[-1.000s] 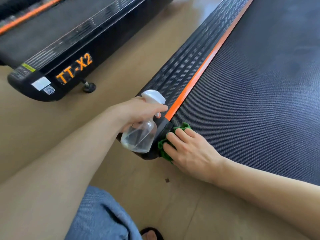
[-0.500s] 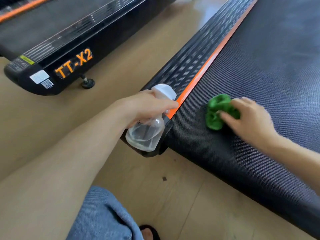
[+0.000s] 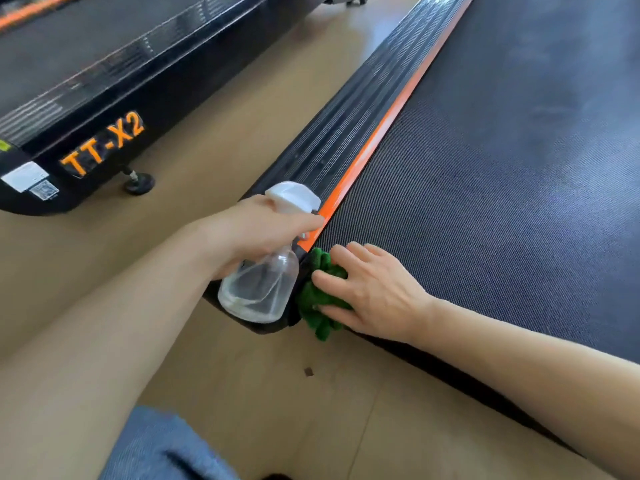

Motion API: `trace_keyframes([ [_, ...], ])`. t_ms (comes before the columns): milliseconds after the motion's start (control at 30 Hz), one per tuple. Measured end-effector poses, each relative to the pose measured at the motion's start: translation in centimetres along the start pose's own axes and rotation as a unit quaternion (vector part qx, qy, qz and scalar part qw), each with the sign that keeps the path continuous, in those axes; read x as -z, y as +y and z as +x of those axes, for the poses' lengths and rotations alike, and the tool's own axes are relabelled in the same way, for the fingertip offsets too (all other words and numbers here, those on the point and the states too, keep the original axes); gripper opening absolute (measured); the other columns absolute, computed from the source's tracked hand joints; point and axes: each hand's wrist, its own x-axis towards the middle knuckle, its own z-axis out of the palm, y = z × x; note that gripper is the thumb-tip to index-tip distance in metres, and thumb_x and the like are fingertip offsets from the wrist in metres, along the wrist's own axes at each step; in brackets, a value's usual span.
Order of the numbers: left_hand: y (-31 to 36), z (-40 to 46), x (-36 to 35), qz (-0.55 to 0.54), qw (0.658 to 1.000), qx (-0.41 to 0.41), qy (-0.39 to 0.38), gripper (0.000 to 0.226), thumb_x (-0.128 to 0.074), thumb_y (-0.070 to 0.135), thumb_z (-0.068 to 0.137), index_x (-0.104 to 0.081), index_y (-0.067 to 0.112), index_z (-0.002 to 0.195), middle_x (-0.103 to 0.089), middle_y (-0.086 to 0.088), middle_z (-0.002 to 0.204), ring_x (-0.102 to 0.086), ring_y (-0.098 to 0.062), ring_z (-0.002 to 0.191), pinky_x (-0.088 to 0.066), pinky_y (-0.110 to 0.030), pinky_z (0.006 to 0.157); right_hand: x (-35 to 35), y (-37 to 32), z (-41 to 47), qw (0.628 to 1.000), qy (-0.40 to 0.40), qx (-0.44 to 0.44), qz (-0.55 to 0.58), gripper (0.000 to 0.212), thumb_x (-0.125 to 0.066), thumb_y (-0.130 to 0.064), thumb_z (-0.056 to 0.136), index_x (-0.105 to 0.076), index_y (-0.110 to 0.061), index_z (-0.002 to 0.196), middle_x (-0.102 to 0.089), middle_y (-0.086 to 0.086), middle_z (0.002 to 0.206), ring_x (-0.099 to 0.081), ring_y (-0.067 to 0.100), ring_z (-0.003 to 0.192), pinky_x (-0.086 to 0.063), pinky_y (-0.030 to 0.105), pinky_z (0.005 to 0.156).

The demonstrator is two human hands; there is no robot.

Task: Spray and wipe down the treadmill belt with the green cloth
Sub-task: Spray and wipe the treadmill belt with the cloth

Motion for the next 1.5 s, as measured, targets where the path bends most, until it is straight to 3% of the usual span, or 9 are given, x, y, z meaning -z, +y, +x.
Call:
trace_keyframes([
  [300,1.4,0.3,-1.5,-0.006,0.999,-0.003,-0.031,0.032,-0.07,0.051,0.088,-0.071,0.019,0.079,-0.061,0.0,0.082,-0.059,-0.018,0.075,-0.048,-0.033,0.071,-0.7,12.6,0.5,0.918,0.054,-0.393,0.007,0.037,-0.055,-0.049,0.095,-0.057,-0.017,0.114,-0.054,0.012,0.1,-0.056,0.037,0.094,-0.048,0.042,0.077],
  [533,2.9,0.7,-2.2,-0.074,0.997,-0.011,-0.002,0.034,-0.075,0.055,0.087,-0.076,0.021,0.093,-0.066,-0.003,0.091,-0.072,-0.025,0.09,-0.059,-0.043,0.09,0.0,2.5,-1.3,0.974,0.029,-0.211,0.081,0.035,-0.054,-0.049,0.092,-0.059,-0.015,0.1,-0.053,0.003,0.09,-0.052,0.028,0.079,-0.047,0.04,0.071],
  [700,4.0,0.8,-3.8,-0.077,0.996,-0.023,-0.043,0.033,-0.077,0.055,0.084,-0.076,0.022,0.088,-0.063,0.002,0.08,-0.071,-0.024,0.085,-0.059,-0.046,0.093,0.8,7.0,-3.0,0.989,0.009,-0.131,0.071,0.038,-0.049,-0.05,0.098,-0.061,-0.015,0.107,-0.048,0.005,0.093,-0.049,0.026,0.08,-0.044,0.037,0.072],
  [767,4.2,0.9,-4.0,-0.072,0.996,-0.019,-0.049,0.036,-0.076,0.061,0.077,-0.077,0.025,0.085,-0.065,0.003,0.083,-0.076,-0.029,0.094,-0.058,-0.048,0.096,0.8,12.7,-4.3,0.975,0.036,-0.217,0.02,0.045,-0.044,-0.054,0.096,-0.06,-0.015,0.11,-0.05,0.008,0.095,-0.054,0.031,0.085,-0.05,0.041,0.073],
  [867,4.2,1.0,-4.1,-0.072,0.996,-0.024,-0.043,0.033,-0.076,0.062,0.08,-0.077,0.029,0.083,-0.067,0.002,0.088,-0.077,-0.028,0.098,-0.06,-0.048,0.097,1.7,19.9,-6.4,0.893,0.061,-0.444,-0.031,0.046,-0.046,-0.054,0.094,-0.059,-0.014,0.112,-0.055,0.014,0.101,-0.057,0.04,0.097,-0.051,0.046,0.081],
  [933,4.3,1.2,-4.1,-0.076,0.996,-0.029,-0.041,0.032,-0.076,0.061,0.082,-0.077,0.029,0.085,-0.067,0.002,0.086,-0.078,-0.029,0.096,-0.061,-0.046,0.095,1.6,19.4,-6.0,0.868,0.053,-0.492,-0.041,0.04,-0.051,-0.05,0.094,-0.059,-0.014,0.109,-0.058,0.015,0.101,-0.058,0.041,0.097,-0.05,0.047,0.082],
  [1167,5.7,2.7,-5.3,-0.104,0.993,-0.025,-0.047,0.044,-0.075,0.065,0.064,-0.077,0.025,0.084,-0.062,0.003,0.078,-0.075,-0.029,0.085,-0.061,-0.051,0.097,4.4,3.8,-8.8,0.975,-0.048,-0.193,0.096,0.028,-0.05,-0.05,0.095,-0.054,-0.022,0.096,-0.05,-0.003,0.093,-0.05,0.023,0.081,-0.044,0.037,0.073],
  [1300,5.8,3.2,-5.8,-0.104,0.993,-0.029,-0.05,0.039,-0.076,0.061,0.071,-0.076,0.024,0.082,-0.061,0.002,0.076,-0.068,-0.024,0.076,-0.061,-0.042,0.089,4.5,6.3,-9.2,0.99,-0.072,-0.087,0.082,0.036,-0.045,-0.052,0.101,-0.06,-0.019,0.106,-0.049,0.0,0.096,-0.049,0.023,0.082,-0.045,0.036,0.074],
  [1500,4.7,3.4,-4.2,-0.11,0.993,-0.013,-0.03,0.036,-0.075,0.064,0.071,-0.076,0.029,0.083,-0.063,0.003,0.079,-0.073,-0.025,0.086,-0.06,-0.051,0.097,0.5,20.0,-3.9,0.932,0.024,-0.361,-0.016,0.044,-0.044,-0.054,0.095,-0.056,-0.014,0.107,-0.054,0.011,0.094,-0.059,0.037,0.092,-0.051,0.046,0.079],
])
